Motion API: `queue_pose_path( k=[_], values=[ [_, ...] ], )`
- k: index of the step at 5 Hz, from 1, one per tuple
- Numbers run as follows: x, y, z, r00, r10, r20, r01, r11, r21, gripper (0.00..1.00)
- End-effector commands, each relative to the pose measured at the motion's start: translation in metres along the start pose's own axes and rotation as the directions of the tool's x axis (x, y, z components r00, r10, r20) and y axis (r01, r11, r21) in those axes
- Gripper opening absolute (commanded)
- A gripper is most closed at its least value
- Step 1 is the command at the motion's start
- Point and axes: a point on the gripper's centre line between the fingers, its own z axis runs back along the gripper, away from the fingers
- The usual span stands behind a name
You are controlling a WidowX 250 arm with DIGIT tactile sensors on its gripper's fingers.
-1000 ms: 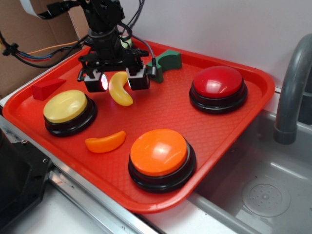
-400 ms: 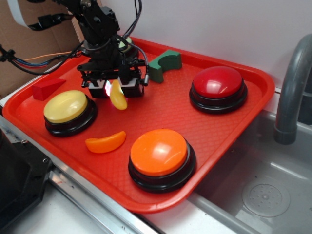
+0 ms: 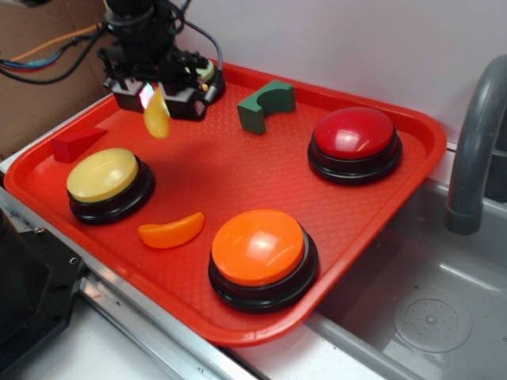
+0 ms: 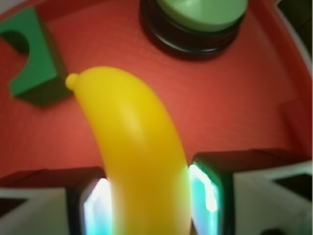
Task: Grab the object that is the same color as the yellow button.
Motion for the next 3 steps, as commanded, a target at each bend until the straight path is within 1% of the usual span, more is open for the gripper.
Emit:
queue_pose_path(
  k=[1,2,3],
  values=[
    [-0.004,0.007,0.127,0.971,-0.237,0.034,0.238,0.969,-0.058,0.00],
    [-0.013,0.000,0.155,0.935,-0.351,0.043,0.352,0.935,-0.028,0.00],
    [-0.015,-0.007,0.153,0.913,-0.408,-0.008,0.408,0.913,-0.028,0.00]
  ],
)
